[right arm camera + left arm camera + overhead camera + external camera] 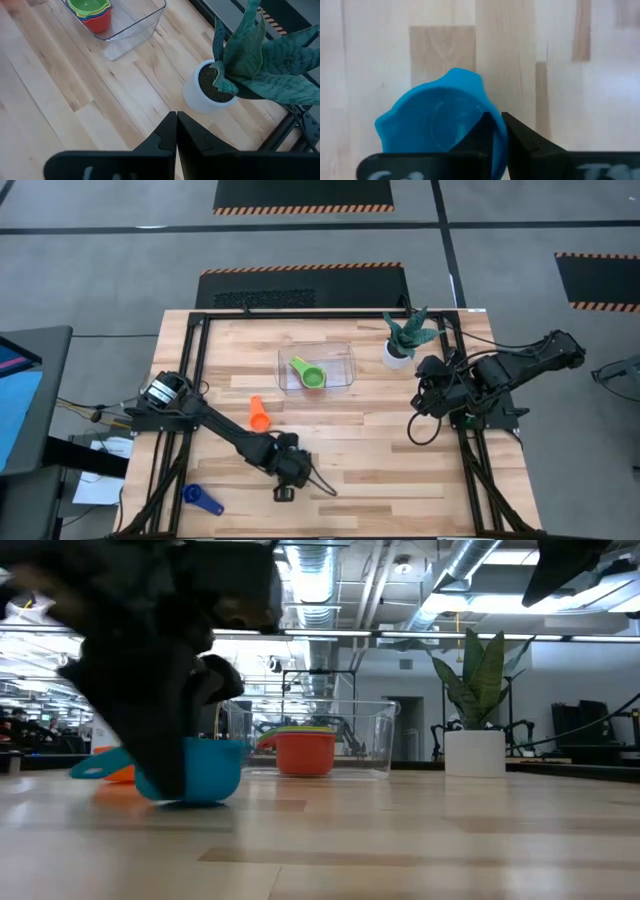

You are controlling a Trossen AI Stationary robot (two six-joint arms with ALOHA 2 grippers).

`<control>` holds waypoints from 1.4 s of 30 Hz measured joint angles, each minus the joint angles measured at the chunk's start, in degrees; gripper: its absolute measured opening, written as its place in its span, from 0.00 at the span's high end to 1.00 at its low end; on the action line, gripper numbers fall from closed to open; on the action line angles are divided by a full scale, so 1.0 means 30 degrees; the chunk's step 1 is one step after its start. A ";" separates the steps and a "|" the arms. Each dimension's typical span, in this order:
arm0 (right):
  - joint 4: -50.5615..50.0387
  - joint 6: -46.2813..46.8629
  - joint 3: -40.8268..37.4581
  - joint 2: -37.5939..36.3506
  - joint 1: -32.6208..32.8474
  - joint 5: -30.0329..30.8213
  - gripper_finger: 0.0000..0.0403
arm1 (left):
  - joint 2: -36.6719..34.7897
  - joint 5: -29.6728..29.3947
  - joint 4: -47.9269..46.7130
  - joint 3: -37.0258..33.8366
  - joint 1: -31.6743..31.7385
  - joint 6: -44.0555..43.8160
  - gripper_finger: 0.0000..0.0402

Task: Nest measuring cups in basket
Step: Stack the light blue measuring on top of the green measuring cup in the transparent bin

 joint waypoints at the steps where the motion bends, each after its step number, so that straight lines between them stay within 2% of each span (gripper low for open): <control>1: -0.0032 -0.0060 -0.0003 0.0002 0.0000 0.0002 0.92 | -0.0060 0.0127 -0.0175 0.0373 0.0197 -0.0020 0.97; 4: -0.0048 -0.0069 0.0000 -0.0002 0.0000 0.0002 0.92 | -0.0587 -0.0001 -0.1703 0.2654 0.0936 0.0692 0.99; 5: -0.0053 -0.0074 0.0000 -0.0001 0.0000 0.0002 0.92 | -0.0847 -0.0602 -0.2909 0.3819 0.1204 0.1020 0.99; 8: -0.0048 -0.0073 -0.0004 0.0004 0.0000 0.0002 0.92 | -0.1274 -0.4182 -0.7939 0.7382 0.2087 0.2237 0.99; 10: -0.0035 -0.0074 -0.0002 0.0005 0.0000 0.0002 0.92 | -0.1379 -0.6610 -1.0231 0.9392 0.2748 0.3820 0.99; 13: -0.0034 -0.0097 -0.0003 0.0005 0.0000 0.0002 0.92 | -0.1824 -0.8288 -1.2185 1.1224 0.4017 0.7099 0.99; 16: 0.0032 -0.0122 -0.0007 0.0001 0.0000 0.0002 0.92 | -0.1797 -0.7358 -1.2834 1.1479 0.5575 1.0936 1.00; 18: 0.0061 -0.0125 -0.0007 0.0005 0.0000 0.0002 0.92 | -0.1722 -0.5842 -1.2991 1.1125 0.6709 1.3219 1.00; 21: 0.0093 -0.0119 -0.0007 0.0005 0.0000 0.0002 0.92 | -0.1780 -0.3654 -1.1998 0.9785 0.8442 1.4998 1.00; 25: 0.0135 -0.0002 -0.0007 0.0005 0.0006 -0.0005 0.92 | -0.1720 -0.3475 -1.1603 0.8001 1.0288 1.6570 1.00; 30: 0.0168 0.0013 -0.0007 -0.0002 0.0007 -0.0005 0.92 | -0.1736 -0.1809 -0.9850 0.6644 1.1769 1.8004 1.00; 36: 0.0165 0.0013 -0.0007 0.0005 0.0007 -0.0005 0.92 | -0.1580 0.0130 -0.7850 0.6363 1.2112 1.9105 1.00; 40: 0.0140 0.0013 -0.0007 0.0001 0.0007 -0.0005 0.92 | -0.0908 0.1869 -0.7700 0.6355 1.2067 1.9430 1.00; 42: 0.0133 0.0020 -0.0015 -0.0003 0.0007 -0.0005 0.92 | -0.0518 0.1957 -0.7822 0.6305 1.2053 1.9228 1.00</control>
